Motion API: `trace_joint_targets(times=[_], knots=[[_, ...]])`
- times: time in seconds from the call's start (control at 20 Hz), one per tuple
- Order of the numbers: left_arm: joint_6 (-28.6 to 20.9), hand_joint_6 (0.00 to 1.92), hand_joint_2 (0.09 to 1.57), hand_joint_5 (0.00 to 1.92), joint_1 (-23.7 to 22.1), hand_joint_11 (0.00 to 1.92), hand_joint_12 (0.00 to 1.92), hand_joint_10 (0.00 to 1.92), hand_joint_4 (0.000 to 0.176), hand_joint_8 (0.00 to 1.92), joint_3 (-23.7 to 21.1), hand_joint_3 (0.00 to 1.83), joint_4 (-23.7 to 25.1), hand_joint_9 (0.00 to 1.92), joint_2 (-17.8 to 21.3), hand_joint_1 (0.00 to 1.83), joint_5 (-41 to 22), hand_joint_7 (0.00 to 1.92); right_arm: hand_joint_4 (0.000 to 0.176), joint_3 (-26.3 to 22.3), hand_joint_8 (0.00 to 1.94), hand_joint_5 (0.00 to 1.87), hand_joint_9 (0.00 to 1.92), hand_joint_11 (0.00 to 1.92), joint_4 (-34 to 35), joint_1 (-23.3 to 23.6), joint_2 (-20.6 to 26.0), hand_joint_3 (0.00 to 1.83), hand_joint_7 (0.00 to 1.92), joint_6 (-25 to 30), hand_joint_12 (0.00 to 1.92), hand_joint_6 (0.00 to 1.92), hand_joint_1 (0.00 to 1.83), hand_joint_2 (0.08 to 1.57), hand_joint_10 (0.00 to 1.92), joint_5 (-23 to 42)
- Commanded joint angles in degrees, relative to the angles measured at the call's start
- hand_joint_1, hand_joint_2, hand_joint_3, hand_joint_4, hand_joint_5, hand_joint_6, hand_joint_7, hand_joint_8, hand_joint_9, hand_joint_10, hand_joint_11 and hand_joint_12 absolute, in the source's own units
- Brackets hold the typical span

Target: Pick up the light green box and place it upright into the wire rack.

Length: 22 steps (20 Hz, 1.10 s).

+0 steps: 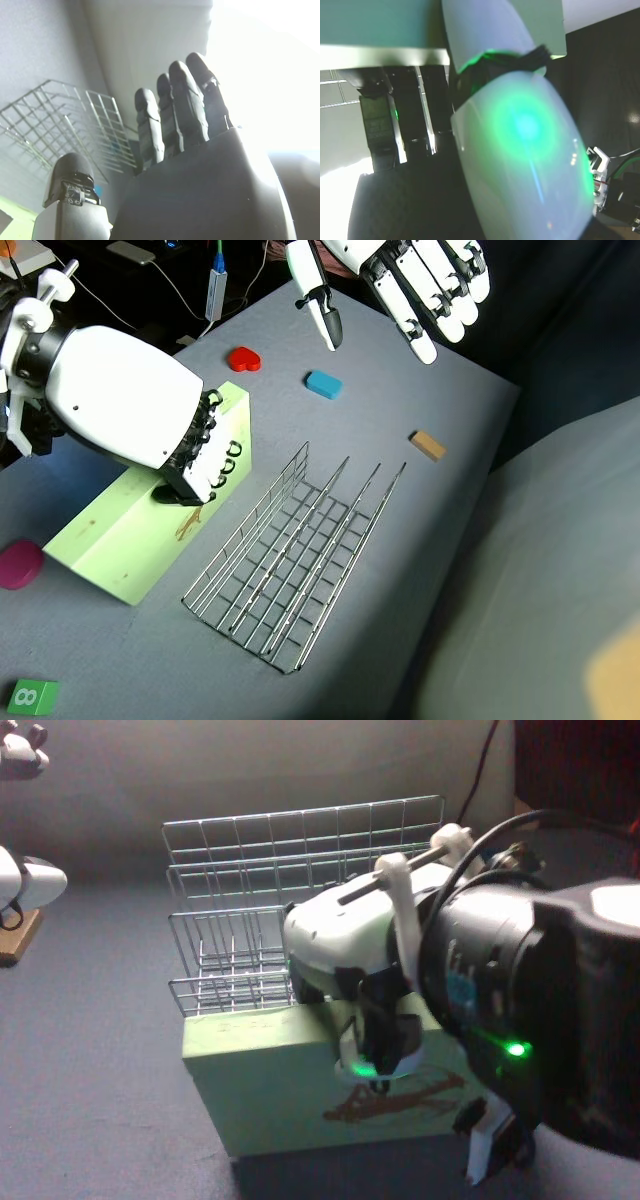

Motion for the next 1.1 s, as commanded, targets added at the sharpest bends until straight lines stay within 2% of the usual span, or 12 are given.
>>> trace_joint_targets(times=[0.0, 0.05, 0.1, 0.15, 0.2, 0.25, 0.3, 0.35, 0.55, 0.7, 0.8, 1.05], knots=[[0.48, 0.0, 1.19, 0.39, -0.89, 0.0, 0.85, 0.0, 0.058, 0.0, -0.28, 0.0, 3.78, 0.31, 0.21, 0.11, -0.36, 0.31, 0.0, -0.25, 1.25, 0.87, 0.86, 0.75, -3.69, 1.39, 0.41, 0.0, 0.96, -0.23, 1.58, 0.98, 1.24, 1.15, 1.29, 2.03], [0.48, 0.0, 1.19, 0.39, -0.89, 0.0, 0.85, 0.0, 0.058, 0.0, -0.26, 0.0, 3.58, 0.31, 0.21, 0.11, -0.34, 0.31, 0.0, -0.49, 1.23, 0.8, 0.81, 0.74, -3.04, 2.19, 1.15, 0.0, 0.88, -0.39, 1.58, 1.01, 1.33, 1.18, 1.48, 2.68], [0.48, 0.0, 1.19, 0.39, -0.89, 0.0, 0.85, 0.0, 0.058, 0.0, -0.26, 0.0, 3.48, 0.31, 0.21, 0.11, -0.32, 0.31, 0.0, -0.95, 1.21, 0.77, 0.8, 0.72, -3.0, 3.37, 2.03, 0.0, 0.86, -0.66, 1.59, 1.04, 1.35, 1.19, 1.52, 3.31], [0.48, 0.0, 1.2, 0.39, -0.92, 0.0, 0.84, 0.0, 0.058, 0.0, -0.28, 0.0, 3.46, 0.32, 0.21, 0.1, -0.32, 0.31, 0.0, -1.43, 1.19, 0.76, 0.79, 0.75, -3.0, 4.46, 2.8, 0.0, 0.88, -1.21, 1.59, 1.05, 1.35, 1.19, 1.52, 3.98], [0.48, 0.0, 1.2, 0.39, -0.92, 0.0, 0.84, 0.0, 0.059, 0.0, -0.3, 0.0, 3.42, 0.32, 0.21, 0.1, -0.32, 0.31, 0.0, -2.06, 1.2, 0.83, 0.84, 0.77, -2.99, 5.78, 3.73, 0.0, 0.97, -2.0, 1.57, 1.02, 1.26, 1.16, 1.33, 4.63], [0.51, 0.0, 1.2, 0.39, -0.92, 0.0, 0.84, 0.0, 0.059, 0.0, -0.33, 0.0, 3.41, 0.32, 0.21, 0.1, -0.32, 0.31, 0.0, -2.74, 1.19, 0.85, 0.87, 0.78, -2.52, 7.39, 4.73, 0.0, 0.99, -3.05, 1.55, 1.01, 1.25, 1.15, 1.25, 4.94], [0.91, 0.0, 1.2, 0.4, -0.89, 0.0, 0.84, 0.0, 0.058, 0.0, -0.4, 0.0, 3.41, 0.32, 0.21, 0.1, -0.32, 0.31, 0.0, -3.2, 1.16, 0.79, 0.82, 0.77, -1.47, 8.87, 5.51, 0.0, 0.92, -4.0, 1.56, 1.02, 1.34, 1.17, 1.45, 4.96], [0.97, 0.01, 1.2, 0.4, -0.89, 0.0, 0.83, 0.0, 0.057, 0.0, -0.4, 0.0, 3.35, 0.31, 0.21, 0.1, -0.32, 0.32, 0.0, -3.46, 1.17, 0.78, 0.8, 0.73, 0.23, 10.61, 6.23, 0.0, 0.9, -5.19, 1.56, 1.03, 1.35, 1.18, 1.49, 5.08], [1.07, 0.0, 1.2, 0.4, -0.99, 0.0, 0.83, 0.0, 0.058, 0.0, -0.4, 0.0, 3.0, 0.31, 0.2, 0.1, -0.06, 0.32, 0.0, -3.46, 1.2, 0.76, 0.8, 0.73, 1.91, 15.31, 7.48, 0.0, 0.87, -8.12, 1.57, 1.05, 1.36, 1.19, 1.51, 5.31], [5.23, 0.0, 1.2, 0.4, -1.24, 0.0, 0.83, 0.0, 0.058, 0.01, -0.54, 0.0, 0.24, 0.31, 0.17, 0.1, -0.06, 0.33, 0.0, -3.3, 1.23, 0.75, 0.8, 0.74, -0.19, 16.78, 7.52, 0.0, 0.84, -9.17, 1.57, 1.06, 1.35, 1.19, 1.51, 5.48], [5.23, 0.01, 1.2, 0.41, -1.24, 0.0, 0.83, 0.0, 0.057, 0.01, -0.64, 0.0, 0.24, 0.31, 0.17, 0.1, -0.06, 0.33, 0.0, -2.82, 1.23, 0.77, 0.79, 0.75, -3.49, 17.17, 7.4, 0.0, 0.85, -8.53, 1.56, 1.04, 1.35, 1.19, 1.52, 5.86], [5.23, 0.01, 1.2, 0.42, -1.24, 0.0, 0.83, 0.0, 0.057, 0.01, -0.66, 0.0, 0.25, 0.31, 0.16, 0.1, -0.06, 0.33, 0.0, 1.23, 1.2, 0.78, 0.81, 0.77, -3.72, 18.17, 5.0, 0.0, 0.87, -8.2, 1.55, 1.02, 1.36, 1.18, 1.5, 6.84]])
